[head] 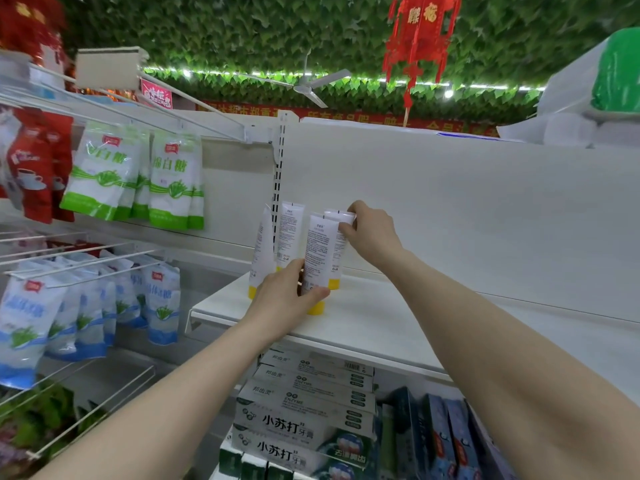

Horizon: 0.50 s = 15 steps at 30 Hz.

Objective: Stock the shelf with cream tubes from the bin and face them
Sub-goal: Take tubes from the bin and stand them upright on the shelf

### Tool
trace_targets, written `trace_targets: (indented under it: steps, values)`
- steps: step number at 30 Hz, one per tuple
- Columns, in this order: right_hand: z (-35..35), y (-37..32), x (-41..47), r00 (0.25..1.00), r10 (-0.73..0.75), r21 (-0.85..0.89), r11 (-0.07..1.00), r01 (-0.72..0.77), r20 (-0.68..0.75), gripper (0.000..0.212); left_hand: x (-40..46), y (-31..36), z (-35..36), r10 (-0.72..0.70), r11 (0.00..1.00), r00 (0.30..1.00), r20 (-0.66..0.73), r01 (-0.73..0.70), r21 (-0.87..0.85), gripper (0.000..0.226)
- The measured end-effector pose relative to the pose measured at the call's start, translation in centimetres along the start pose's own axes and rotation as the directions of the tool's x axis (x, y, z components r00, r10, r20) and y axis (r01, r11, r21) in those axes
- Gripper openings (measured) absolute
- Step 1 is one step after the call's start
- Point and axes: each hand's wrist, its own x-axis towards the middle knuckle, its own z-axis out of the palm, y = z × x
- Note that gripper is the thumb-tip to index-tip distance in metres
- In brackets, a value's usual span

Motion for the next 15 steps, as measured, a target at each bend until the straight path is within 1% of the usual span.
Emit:
trace_targets:
  steps: [5,10,11,14,15]
  values:
    - [-1.0,0.5,-0.8,0.998,-0.063,-0.088,0.994,0.062,-0.001,0.035,-0.2,0.1,0.0,-0.016,0.998,1.0,0.006,0.016,0.059,0.037]
    - [-2.8,1.0,-2.9,0.991,-0.137,-0.218,0.967,0.132,-0.007,0.039,-0.9,0.6,-0.7,-0.021,0.988,1.0,0.005,0.02,0.151,0.037]
    - [-3.3,1.1,-3.4,0.99,-0.14,-0.225,0.965,0.133,-0.015,0.04,-1.1,0.8,-0.8,-0.023,0.985,1.0,-0.005,0.023,0.171,0.038]
    - [-4.7,1.3,-5.2,0.988,-0.154,-0.261,0.955,0.141,-0.026,0.042,-2.1,1.3,-1.2,-0.042,0.967,0.998,-0.041,0.051,0.248,0.057]
    - [-5.1,1.4,-5.9,0.986,-0.166,-0.281,0.947,0.153,-0.024,0.042,-2.5,1.5,-1.3,-0.044,0.958,0.998,-0.054,0.057,0.283,0.06]
